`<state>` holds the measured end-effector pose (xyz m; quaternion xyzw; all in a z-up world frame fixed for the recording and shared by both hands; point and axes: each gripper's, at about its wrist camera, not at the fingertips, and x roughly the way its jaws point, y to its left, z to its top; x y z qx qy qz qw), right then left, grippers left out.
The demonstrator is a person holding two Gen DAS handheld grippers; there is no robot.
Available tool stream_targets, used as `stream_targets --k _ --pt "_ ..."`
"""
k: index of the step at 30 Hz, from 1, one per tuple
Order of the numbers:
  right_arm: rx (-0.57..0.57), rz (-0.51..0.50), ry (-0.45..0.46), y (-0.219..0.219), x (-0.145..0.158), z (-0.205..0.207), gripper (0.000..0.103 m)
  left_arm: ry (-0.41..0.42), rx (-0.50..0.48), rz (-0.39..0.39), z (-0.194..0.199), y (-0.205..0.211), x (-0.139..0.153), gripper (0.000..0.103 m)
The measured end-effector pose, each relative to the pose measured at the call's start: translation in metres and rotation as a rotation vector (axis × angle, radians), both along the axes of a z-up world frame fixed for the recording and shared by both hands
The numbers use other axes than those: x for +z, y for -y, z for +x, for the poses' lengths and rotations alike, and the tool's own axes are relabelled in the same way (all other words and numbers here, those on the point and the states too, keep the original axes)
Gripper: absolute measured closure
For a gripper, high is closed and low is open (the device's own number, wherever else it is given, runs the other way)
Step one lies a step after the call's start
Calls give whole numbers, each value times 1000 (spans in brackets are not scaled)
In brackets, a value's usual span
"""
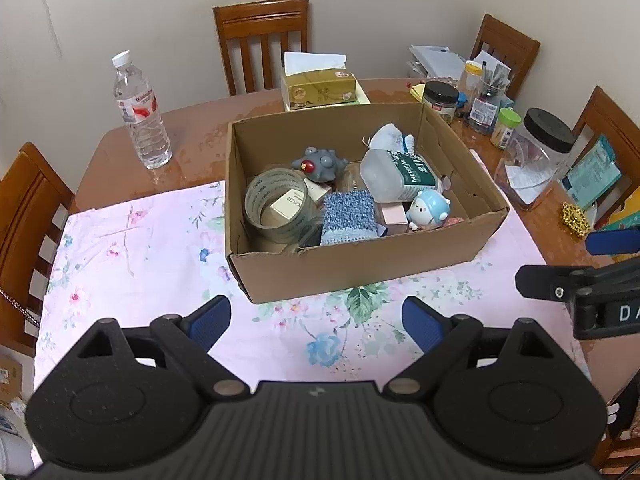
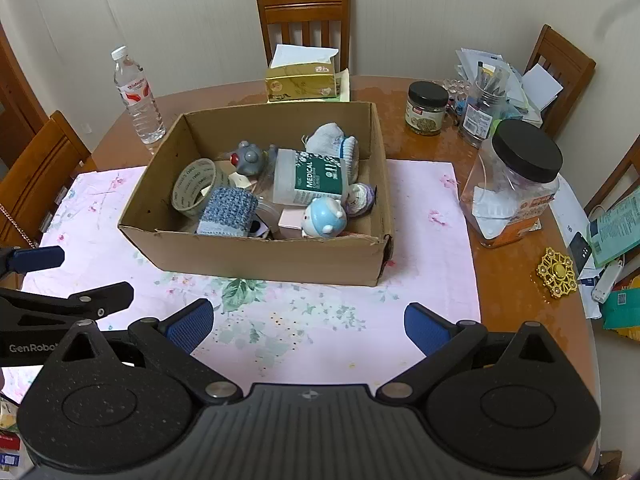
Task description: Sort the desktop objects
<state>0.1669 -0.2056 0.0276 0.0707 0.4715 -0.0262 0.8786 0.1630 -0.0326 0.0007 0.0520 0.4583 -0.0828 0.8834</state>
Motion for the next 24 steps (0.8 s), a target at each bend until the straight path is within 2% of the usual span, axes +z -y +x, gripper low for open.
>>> stream_targets --k 24 --pt "3 -6 9 -17 11 1 0 -21 31 -45 3 -14 5 11"
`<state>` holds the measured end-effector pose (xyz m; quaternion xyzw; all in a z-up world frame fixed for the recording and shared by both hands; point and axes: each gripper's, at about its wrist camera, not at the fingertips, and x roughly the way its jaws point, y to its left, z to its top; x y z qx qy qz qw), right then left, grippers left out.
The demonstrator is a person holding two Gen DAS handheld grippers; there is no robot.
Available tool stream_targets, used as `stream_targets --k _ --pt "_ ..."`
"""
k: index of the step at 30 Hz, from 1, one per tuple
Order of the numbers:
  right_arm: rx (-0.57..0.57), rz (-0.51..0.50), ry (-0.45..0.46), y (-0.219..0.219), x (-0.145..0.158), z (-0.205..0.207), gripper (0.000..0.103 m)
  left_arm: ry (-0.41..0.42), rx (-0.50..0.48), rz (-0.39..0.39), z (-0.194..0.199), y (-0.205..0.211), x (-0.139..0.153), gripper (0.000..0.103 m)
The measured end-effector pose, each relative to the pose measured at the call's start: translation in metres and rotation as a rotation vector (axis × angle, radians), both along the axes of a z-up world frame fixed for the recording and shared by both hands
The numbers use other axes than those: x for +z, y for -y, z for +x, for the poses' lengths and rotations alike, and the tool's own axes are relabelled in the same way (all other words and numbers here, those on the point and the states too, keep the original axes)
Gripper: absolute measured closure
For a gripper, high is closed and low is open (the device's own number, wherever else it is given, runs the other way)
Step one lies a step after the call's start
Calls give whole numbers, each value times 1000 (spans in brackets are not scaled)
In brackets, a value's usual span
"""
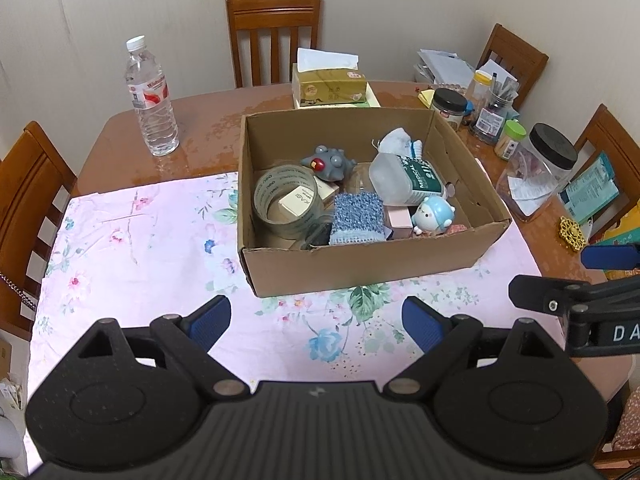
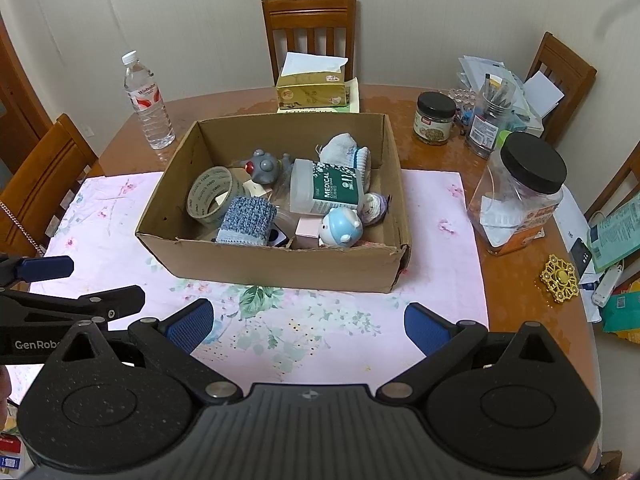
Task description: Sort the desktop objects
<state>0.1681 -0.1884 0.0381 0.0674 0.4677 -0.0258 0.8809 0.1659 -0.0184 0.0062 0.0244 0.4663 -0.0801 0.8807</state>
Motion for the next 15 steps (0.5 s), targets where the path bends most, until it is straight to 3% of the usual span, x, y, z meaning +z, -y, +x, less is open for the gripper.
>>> stream_targets --k 15 --pt "2 8 3 -3 0 6 0 0 -9 -5 6 -1 0 11"
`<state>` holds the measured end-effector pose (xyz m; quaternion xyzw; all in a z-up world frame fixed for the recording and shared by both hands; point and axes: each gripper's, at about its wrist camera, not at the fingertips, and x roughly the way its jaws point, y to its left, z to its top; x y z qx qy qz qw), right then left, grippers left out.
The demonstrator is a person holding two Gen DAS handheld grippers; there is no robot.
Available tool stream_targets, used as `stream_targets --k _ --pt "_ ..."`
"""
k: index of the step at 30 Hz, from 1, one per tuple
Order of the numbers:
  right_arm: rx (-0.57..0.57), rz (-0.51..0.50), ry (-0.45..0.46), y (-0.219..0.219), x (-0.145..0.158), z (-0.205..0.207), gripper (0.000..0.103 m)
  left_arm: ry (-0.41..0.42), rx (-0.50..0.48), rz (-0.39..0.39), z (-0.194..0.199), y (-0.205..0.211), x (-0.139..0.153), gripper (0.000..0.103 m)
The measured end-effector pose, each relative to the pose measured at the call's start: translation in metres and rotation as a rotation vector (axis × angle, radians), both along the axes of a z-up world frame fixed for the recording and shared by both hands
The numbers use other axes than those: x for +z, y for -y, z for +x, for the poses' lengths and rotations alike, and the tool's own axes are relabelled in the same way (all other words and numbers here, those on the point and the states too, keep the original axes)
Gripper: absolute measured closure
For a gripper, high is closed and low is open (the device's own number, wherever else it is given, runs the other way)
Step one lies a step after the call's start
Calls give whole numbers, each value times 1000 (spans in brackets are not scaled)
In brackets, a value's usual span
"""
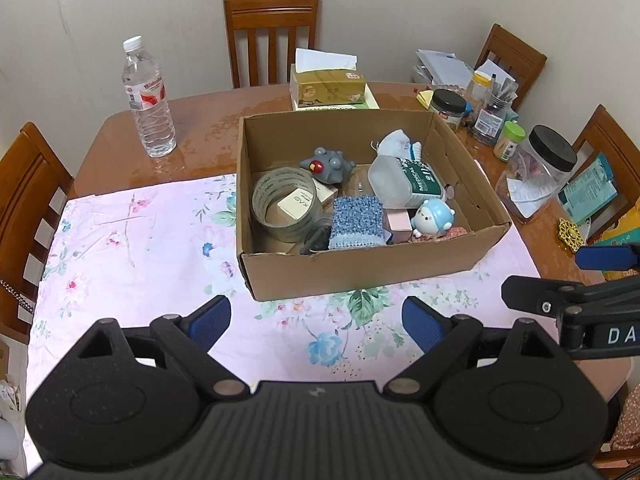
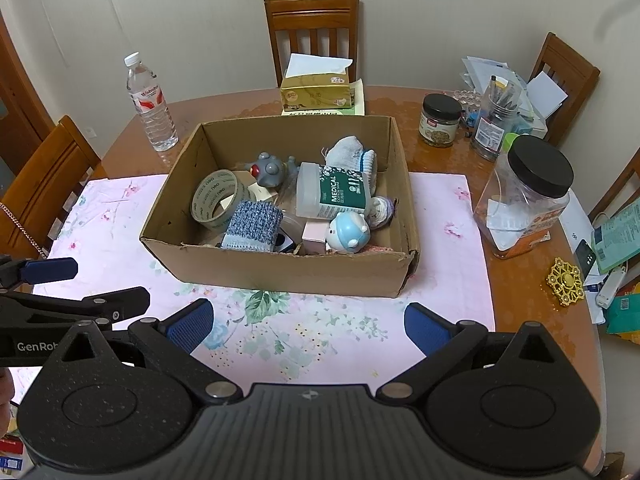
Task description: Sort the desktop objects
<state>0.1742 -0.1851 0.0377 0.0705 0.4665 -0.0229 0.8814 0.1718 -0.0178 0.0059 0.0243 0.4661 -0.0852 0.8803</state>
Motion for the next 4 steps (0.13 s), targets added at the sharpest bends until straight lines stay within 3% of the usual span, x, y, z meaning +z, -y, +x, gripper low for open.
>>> stream_targets --k 4 --pt "-3 1 0 -1 0 2 0 -1 -2 1 1 0 -1 11"
